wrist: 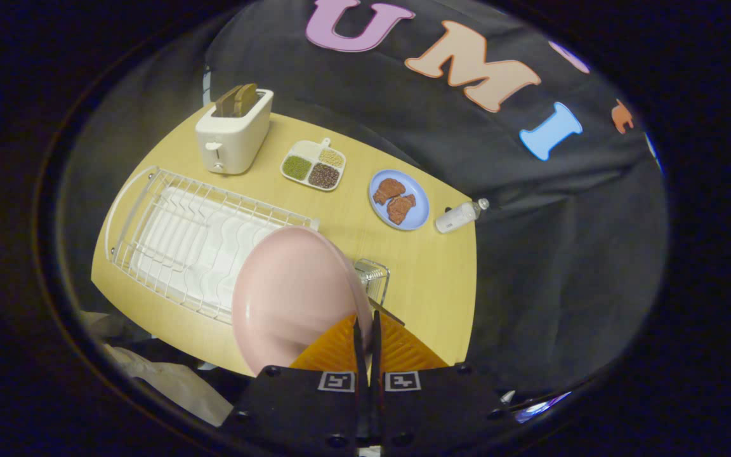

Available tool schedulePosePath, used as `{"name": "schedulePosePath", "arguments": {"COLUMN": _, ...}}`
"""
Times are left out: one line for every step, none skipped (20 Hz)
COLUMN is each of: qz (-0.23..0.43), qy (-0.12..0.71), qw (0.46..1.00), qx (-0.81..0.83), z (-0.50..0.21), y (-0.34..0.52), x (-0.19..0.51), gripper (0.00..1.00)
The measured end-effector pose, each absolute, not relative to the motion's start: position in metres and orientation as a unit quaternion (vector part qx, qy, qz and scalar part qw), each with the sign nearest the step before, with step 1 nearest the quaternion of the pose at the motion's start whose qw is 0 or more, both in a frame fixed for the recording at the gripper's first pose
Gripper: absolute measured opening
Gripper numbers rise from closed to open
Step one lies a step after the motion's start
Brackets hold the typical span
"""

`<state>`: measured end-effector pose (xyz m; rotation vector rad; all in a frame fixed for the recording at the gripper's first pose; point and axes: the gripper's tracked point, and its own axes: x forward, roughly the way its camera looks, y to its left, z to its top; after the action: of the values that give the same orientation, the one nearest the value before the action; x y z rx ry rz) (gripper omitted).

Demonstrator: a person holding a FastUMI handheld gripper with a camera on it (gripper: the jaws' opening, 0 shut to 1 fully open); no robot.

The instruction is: Take the plate from the dish rack, then take the spoon from the basket and place it into the plate.

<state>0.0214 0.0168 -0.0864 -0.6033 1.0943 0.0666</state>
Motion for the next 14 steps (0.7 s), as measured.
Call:
{"name": "schedulePosePath", "arguments": {"qz": 0.024, "qy": 0.509, "qw": 0.817, "qx": -0.268, "z": -0.084, "y": 0.005, "x": 0.016, "gripper": 0.03}}
{"name": "schedulePosePath", "arguments": {"qz": 0.018, "qy": 0.507, "qw": 0.823, "qx": -0.254, "z": -0.083, "y": -0.004, "x": 0.009, "gripper": 0.03}}
{"name": "schedulePosePath", "arguments": {"qz": 0.011, "qy": 0.506, "qw": 0.829, "qx": -0.238, "z": -0.082, "y": -0.015, "x": 0.002, "gripper": 0.03}}
{"name": "schedulePosePath", "arguments": {"qz": 0.003, "qy": 0.504, "qw": 0.834, "qx": -0.223, "z": -0.083, "y": -0.026, "x": -0.004, "gripper": 0.03}}
{"name": "schedulePosePath", "arguments": {"qz": -0.005, "qy": 0.5, "qw": 0.84, "qx": -0.211, "z": -0.082, "y": -0.038, "x": -0.009, "gripper": 0.03}}
{"name": "schedulePosePath", "arguments": {"qz": -0.012, "qy": 0.5, "qw": 0.843, "qx": -0.197, "z": -0.085, "y": -0.049, "x": -0.016, "gripper": 0.03}}
{"name": "schedulePosePath", "arguments": {"qz": -0.02, "qy": 0.496, "qw": 0.85, "qx": -0.178, "z": -0.086, "y": -0.059, "x": -0.023, "gripper": 0.03}}
{"name": "schedulePosePath", "arguments": {"qz": -0.027, "qy": 0.497, "qw": 0.853, "qx": -0.157, "z": -0.089, "y": -0.067, "x": -0.031, "gripper": 0.03}}
{"name": "schedulePosePath", "arguments": {"qz": -0.032, "qy": 0.495, "qw": 0.858, "qx": -0.135, "z": -0.092, "y": -0.074, "x": -0.037, "gripper": 0.03}}
{"name": "schedulePosePath", "arguments": {"qz": -0.037, "qy": 0.496, "qw": 0.86, "qx": -0.117, "z": -0.098, "y": -0.081, "x": -0.045, "gripper": 0.03}}
{"name": "schedulePosePath", "arguments": {"qz": -0.043, "qy": 0.493, "qw": 0.863, "qx": -0.104, "z": -0.103, "y": -0.089, "x": -0.051, "gripper": 0.03}}
{"name": "schedulePosePath", "arguments": {"qz": -0.048, "qy": 0.492, "qw": 0.864, "qx": -0.094, "z": -0.107, "y": -0.096, "x": -0.057, "gripper": 0.03}}
{"name": "schedulePosePath", "arguments": {"qz": -0.054, "qy": 0.49, "qw": 0.866, "qx": -0.081, "z": -0.112, "y": -0.104, "x": -0.063, "gripper": 0.03}}
{"name": "schedulePosePath", "arguments": {"qz": -0.059, "qy": 0.49, "qw": 0.867, "qx": -0.065, "z": -0.118, "y": -0.111, "x": -0.068, "gripper": 0.03}}
